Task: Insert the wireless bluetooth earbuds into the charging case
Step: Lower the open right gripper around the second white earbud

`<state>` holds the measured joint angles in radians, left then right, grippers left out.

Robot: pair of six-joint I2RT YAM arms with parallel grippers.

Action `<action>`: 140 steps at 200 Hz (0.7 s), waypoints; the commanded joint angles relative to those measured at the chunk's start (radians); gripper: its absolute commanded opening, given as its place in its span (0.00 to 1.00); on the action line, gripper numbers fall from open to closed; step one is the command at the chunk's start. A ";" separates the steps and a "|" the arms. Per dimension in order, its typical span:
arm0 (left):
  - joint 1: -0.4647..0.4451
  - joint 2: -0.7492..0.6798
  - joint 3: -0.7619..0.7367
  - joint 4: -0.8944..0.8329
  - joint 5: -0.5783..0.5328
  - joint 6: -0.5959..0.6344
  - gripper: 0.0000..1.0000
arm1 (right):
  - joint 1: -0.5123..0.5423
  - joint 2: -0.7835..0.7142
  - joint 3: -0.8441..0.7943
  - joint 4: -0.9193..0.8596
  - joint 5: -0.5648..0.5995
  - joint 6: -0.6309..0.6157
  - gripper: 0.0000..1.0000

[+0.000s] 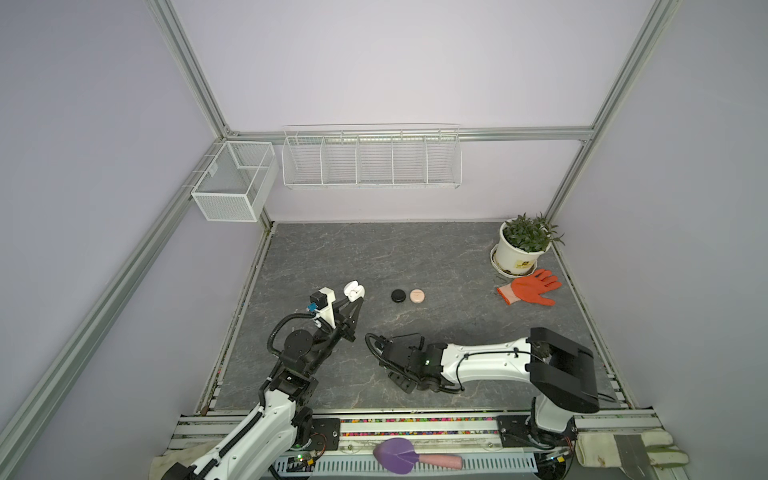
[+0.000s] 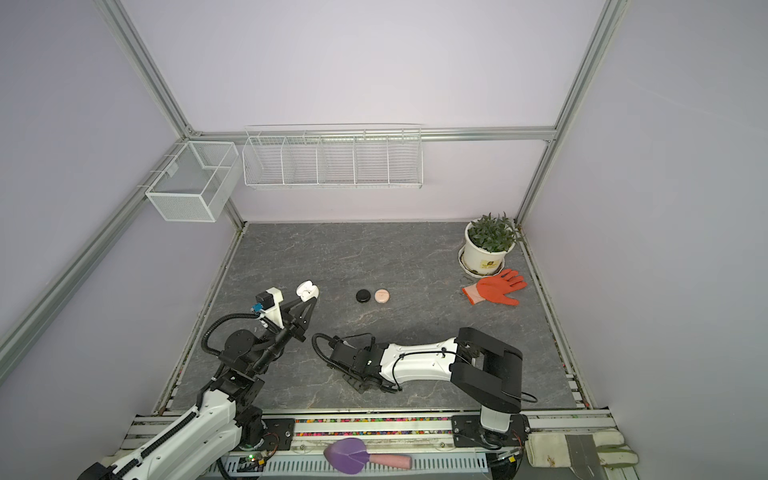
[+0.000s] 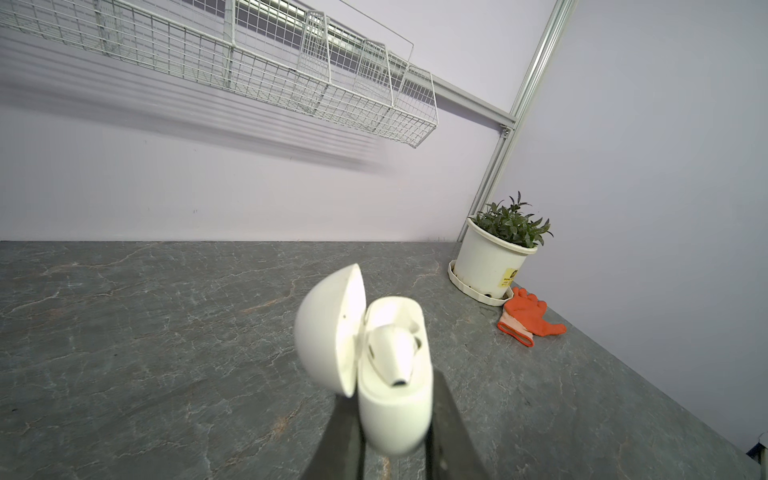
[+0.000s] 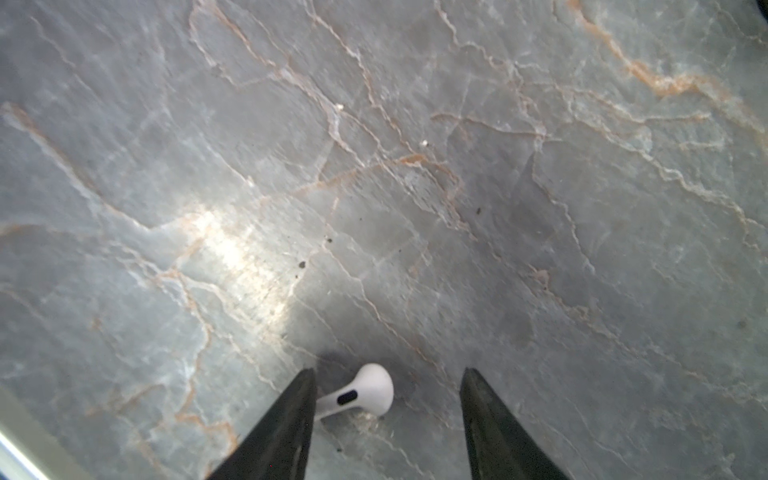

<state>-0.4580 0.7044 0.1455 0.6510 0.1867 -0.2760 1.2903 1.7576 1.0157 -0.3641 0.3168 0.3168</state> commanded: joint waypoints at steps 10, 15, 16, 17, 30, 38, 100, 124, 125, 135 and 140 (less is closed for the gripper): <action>0.007 -0.014 -0.001 -0.013 -0.006 -0.007 0.00 | 0.004 -0.047 -0.027 -0.019 -0.012 0.041 0.52; 0.007 -0.013 0.001 -0.014 -0.001 -0.007 0.00 | 0.003 -0.050 -0.032 -0.015 -0.014 0.043 0.52; 0.007 -0.013 0.002 -0.014 0.001 -0.007 0.00 | 0.004 -0.051 -0.033 -0.014 -0.015 0.042 0.52; 0.007 -0.013 0.001 -0.014 0.002 -0.006 0.00 | 0.004 -0.051 -0.033 -0.014 -0.016 0.042 0.51; 0.007 -0.005 0.009 -0.016 0.011 -0.005 0.00 | 0.005 -0.053 -0.038 -0.010 -0.019 0.045 0.50; 0.007 -0.001 0.008 -0.014 0.011 -0.005 0.00 | 0.004 -0.051 -0.039 -0.010 -0.021 0.047 0.49; 0.007 -0.004 0.005 -0.021 -0.009 -0.001 0.00 | 0.004 -0.037 -0.024 0.007 -0.034 0.036 0.52; 0.006 0.000 0.008 -0.021 -0.019 -0.003 0.00 | 0.003 -0.004 0.000 0.009 -0.032 0.026 0.58; 0.007 0.000 0.008 -0.021 -0.018 -0.003 0.00 | 0.003 -0.001 0.001 0.008 -0.031 0.026 0.58; 0.007 0.002 0.008 -0.021 -0.014 -0.003 0.00 | 0.001 0.020 0.015 -0.001 -0.018 0.030 0.60; 0.007 0.002 0.008 -0.021 -0.013 -0.004 0.00 | 0.000 0.030 0.020 -0.006 -0.015 0.034 0.61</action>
<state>-0.4580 0.7105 0.1455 0.6273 0.1799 -0.2760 1.2911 1.7393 1.0031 -0.3626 0.2909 0.3420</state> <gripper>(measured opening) 0.198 0.595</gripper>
